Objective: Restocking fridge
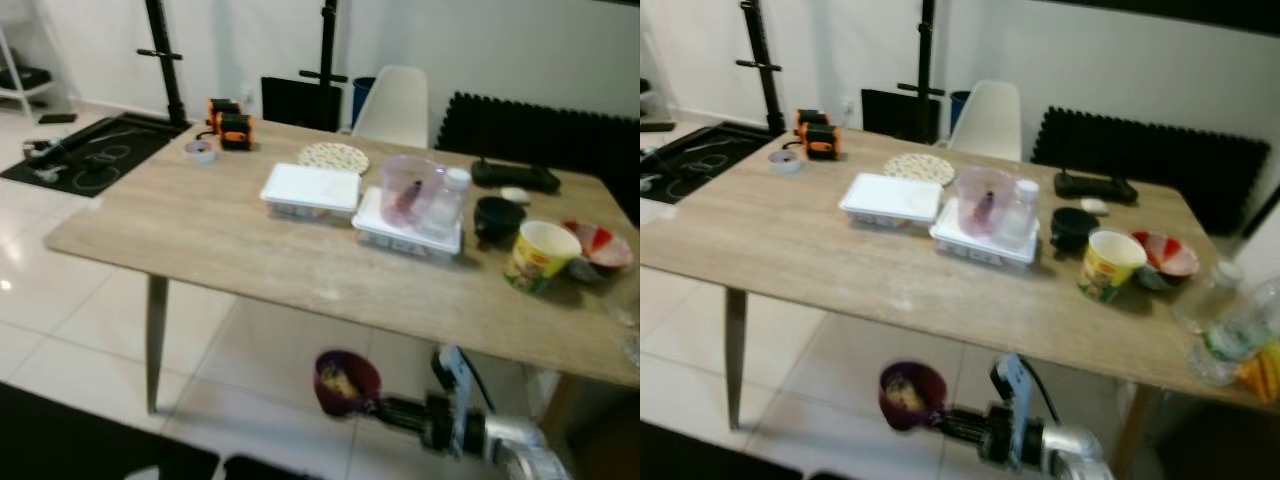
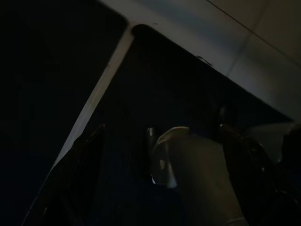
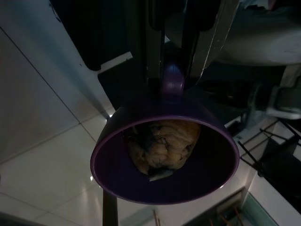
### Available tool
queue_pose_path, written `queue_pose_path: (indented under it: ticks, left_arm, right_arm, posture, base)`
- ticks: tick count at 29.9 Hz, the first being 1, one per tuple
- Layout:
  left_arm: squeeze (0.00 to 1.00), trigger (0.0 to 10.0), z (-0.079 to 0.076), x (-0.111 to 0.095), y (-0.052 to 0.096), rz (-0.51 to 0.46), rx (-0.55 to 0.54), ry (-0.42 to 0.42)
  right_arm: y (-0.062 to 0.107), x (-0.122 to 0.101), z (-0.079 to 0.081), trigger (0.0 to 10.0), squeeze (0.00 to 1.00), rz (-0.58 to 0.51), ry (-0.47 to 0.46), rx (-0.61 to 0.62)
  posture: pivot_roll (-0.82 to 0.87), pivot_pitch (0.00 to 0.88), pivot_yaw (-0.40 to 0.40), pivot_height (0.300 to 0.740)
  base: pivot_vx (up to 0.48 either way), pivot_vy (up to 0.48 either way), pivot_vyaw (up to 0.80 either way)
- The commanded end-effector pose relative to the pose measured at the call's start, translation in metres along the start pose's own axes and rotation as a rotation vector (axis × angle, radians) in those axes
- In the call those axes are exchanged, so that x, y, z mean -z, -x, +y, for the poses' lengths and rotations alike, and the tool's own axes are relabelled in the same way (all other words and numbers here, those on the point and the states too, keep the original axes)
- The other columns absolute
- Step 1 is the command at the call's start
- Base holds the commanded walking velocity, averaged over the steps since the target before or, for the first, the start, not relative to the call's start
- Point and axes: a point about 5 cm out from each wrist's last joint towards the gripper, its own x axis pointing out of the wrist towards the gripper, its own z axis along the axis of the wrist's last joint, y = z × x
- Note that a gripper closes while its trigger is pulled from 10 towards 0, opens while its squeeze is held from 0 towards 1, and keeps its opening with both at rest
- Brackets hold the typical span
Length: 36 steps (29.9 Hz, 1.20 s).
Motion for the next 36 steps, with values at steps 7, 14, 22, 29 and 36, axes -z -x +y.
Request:
queue_pose_path:
  ticks: [7, 14, 22, 29, 36]
  left_arm:
    - [0.0, 10.0, -0.008, 0.003, -0.002, 0.018, 0.013, -0.013]
    - [0.0, 10.0, -0.01, 0.005, -0.002, 0.025, 0.014, -0.017]
    - [0.0, 10.0, -0.011, 0.005, -0.002, 0.028, 0.014, -0.022]
    - [0.0, 10.0, -0.011, 0.006, -0.002, 0.031, 0.01, -0.024]
    - [0.0, 10.0, -0.011, 0.007, -0.002, 0.036, 0.004, -0.039]
  right_arm:
    - [0.004, -0.001, 0.0, 10.0, 0.0, 0.003, 0.002, 0.007]
    - [0.011, 0.009, -0.003, 10.0, 0.0, 0.025, -0.039, 0.074]
    - [0.015, 0.015, -0.002, 10.0, 0.0, 0.033, -0.064, 0.09]
    - [0.019, 0.019, -0.004, 10.0, 0.0, 0.041, -0.081, 0.117]
    - [0.027, 0.025, -0.01, 10.0, 0.0, 0.044, -0.113, 0.211]
  posture:
    - [-0.04, 0.0, -0.051, 0.74]
    - [-0.04, 0.0, -0.051, 0.74]
    - [-0.04, 0.0, -0.051, 0.74]
    - [-0.04, 0.0, -0.053, 0.74]
    - [-0.04, 0.0, -0.056, 0.74]
  base:
    - [0.0, 0.0, -0.8]
    - [0.0, 0.0, -0.8]
    - [0.0, 0.0, -0.8]
    - [0.0, 0.0, -0.8]
    - [0.0, 0.0, -0.8]
